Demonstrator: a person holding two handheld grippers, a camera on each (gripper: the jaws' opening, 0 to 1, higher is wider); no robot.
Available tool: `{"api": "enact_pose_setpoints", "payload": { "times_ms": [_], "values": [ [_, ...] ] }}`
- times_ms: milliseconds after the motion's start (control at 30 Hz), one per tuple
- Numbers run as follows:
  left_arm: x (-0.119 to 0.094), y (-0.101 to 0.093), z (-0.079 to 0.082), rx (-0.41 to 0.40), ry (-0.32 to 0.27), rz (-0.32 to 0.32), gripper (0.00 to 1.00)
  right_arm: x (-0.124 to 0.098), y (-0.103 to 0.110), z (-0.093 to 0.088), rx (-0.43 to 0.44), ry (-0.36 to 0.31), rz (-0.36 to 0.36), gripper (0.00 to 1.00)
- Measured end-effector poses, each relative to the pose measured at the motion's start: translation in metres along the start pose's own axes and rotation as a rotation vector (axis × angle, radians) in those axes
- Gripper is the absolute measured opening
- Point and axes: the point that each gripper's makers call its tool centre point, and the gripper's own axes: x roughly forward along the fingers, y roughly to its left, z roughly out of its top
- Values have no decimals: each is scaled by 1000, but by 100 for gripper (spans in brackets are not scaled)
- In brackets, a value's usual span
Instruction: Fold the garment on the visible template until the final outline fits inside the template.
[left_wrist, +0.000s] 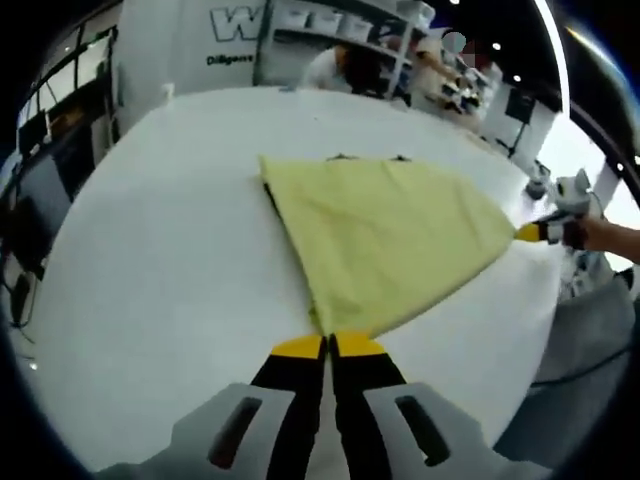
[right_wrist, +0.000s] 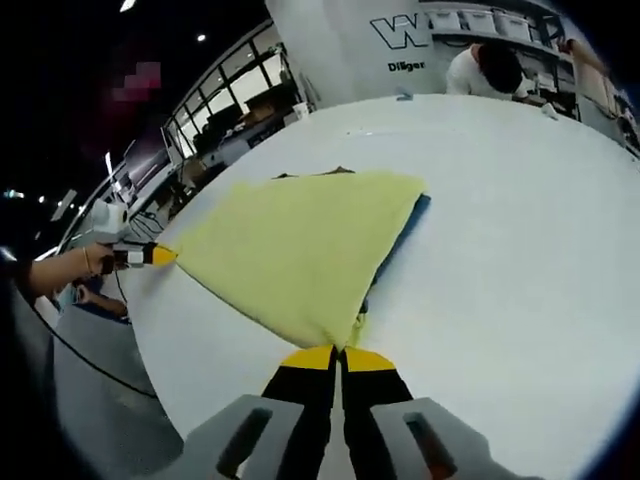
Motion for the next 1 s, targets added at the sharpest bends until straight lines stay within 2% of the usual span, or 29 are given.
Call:
{"api": "enact_pose_setpoints", "payload": {
  "times_ms": [300, 500, 667, 867, 933, 1000],
  "values": [
    [-7, -1, -18, -4, -7, -14, 0, -11, 4, -20, 6, 18, -4, 0],
    [-16, -8, -30, 13, 0, -19, 0, -13, 0, -23, -5, 7, -15, 0],
    [-15, -5, -28, -8, -18, -17, 1, -13, 2, -24, -15, -4, -31, 0],
    [-19, -14, -25, 25, 3, -7, 2, -14, 1, -26, -18, 0, -38, 0],
    [-21, -13, -23, 47, -14, -5, 2, -18, 1, -27, -15, 1, -40, 0],
    [-25, -11, -18, 69, -70, 2, 2, -23, 2, -26, -7, -9, -37, 0]
  ]
}}
